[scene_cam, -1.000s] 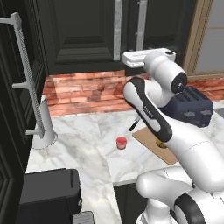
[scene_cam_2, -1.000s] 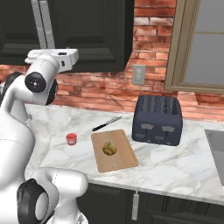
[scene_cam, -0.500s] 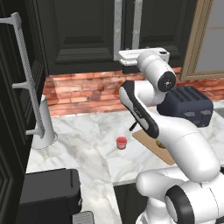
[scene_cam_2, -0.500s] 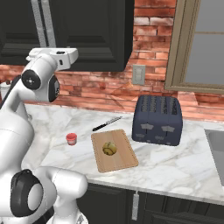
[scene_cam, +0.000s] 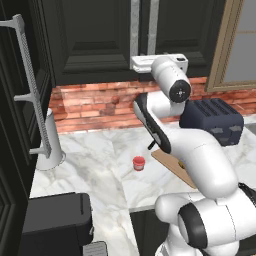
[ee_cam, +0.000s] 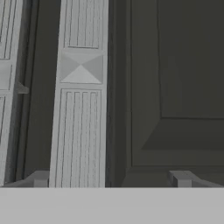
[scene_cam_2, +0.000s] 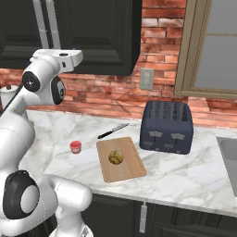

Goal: Pick the bread, place it on the cutting board, pick the jam, place it on the counter, and close the cabinet.

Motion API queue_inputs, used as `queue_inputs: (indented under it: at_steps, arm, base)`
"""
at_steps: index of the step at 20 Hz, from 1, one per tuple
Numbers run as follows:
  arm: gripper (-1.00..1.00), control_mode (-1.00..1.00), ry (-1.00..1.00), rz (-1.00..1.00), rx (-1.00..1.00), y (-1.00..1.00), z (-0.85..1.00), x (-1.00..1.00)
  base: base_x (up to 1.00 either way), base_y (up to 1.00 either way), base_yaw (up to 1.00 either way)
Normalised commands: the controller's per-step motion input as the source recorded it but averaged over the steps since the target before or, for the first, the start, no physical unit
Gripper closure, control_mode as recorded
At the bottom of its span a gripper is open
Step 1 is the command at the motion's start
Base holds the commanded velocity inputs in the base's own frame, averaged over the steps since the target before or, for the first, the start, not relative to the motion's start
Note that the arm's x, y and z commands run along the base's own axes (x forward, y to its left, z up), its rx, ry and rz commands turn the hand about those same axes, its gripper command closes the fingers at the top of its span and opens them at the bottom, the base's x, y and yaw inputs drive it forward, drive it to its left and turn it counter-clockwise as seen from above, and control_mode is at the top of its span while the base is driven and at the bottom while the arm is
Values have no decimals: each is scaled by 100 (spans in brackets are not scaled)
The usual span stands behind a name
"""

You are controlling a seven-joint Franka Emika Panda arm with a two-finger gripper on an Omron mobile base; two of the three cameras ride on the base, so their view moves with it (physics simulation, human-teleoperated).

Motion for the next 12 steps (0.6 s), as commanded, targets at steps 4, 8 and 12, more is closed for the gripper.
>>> queue_inputs:
  at_steps: [4,8,12]
  arm:
    - [-100,-100,0,-3,0,0,0,23]
    - [-100,-100,0,-2,0,0,0,23]
    - [-100,-100,0,-2,0,0,0,28]
  base:
    - [0,0,0]
    - [0,0,0]
    - [0,0,0]
